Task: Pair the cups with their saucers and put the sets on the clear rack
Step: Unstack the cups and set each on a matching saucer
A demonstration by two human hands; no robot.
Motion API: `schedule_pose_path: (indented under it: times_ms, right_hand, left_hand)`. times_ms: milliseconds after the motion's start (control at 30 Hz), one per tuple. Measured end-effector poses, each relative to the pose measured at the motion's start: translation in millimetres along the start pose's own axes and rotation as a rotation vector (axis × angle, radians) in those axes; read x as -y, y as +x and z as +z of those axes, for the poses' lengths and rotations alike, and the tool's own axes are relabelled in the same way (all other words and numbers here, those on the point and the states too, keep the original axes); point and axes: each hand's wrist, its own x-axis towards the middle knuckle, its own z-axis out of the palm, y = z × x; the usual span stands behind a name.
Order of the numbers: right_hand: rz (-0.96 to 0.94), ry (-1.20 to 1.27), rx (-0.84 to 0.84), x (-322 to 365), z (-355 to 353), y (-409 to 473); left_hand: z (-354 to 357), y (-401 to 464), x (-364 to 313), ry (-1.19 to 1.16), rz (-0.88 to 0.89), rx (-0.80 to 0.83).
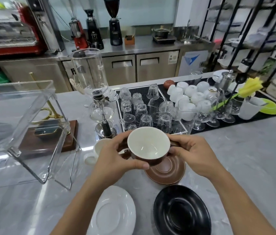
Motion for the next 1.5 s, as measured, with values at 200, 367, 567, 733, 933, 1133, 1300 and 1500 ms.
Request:
schedule_pose_path:
  times_ms: [200, 367, 567, 733, 933, 1133, 1300, 1500]
  right_hand:
    - [0.051, 0.024, -0.102, -21, -24, -5]
    - [0.078, 0.010, -0.178, -41, -37, -5]
    - [0.170, 0.003, -0.221, -69, -44, 0]
    - [0.245, -0.012, -0.225, -88, -47, 5]
    - [0.272, -0.037, -0.217, -101, -46, 9]
    - [0.286, -0.018, -0.215, -108, -42, 10]
    - [0.290, -0.022, -0.218, -109, -40, 10]
    - [0.289, -0.031, -0.195, -108, -43, 8]
  left_hand:
    - [27, 17, 6, -0.004, 0.014, 0.079]
    - [47, 32, 25, 0.016, -0.026, 0.106]
    - [59, 40, 49, -0.097, -0.169, 0.152]
    - [71, 40, 67, -0.119, -0.235, 0.150]
    - [75, 41, 76, -0.161, -0.245, 0.152]
    - [73, 42, 81, -0.173, -0.233, 0.161]
    - [72, 42, 80, -0.171, -0.242, 0.161]
    - [70, 40, 79, -0.136, -0.260, 0.163]
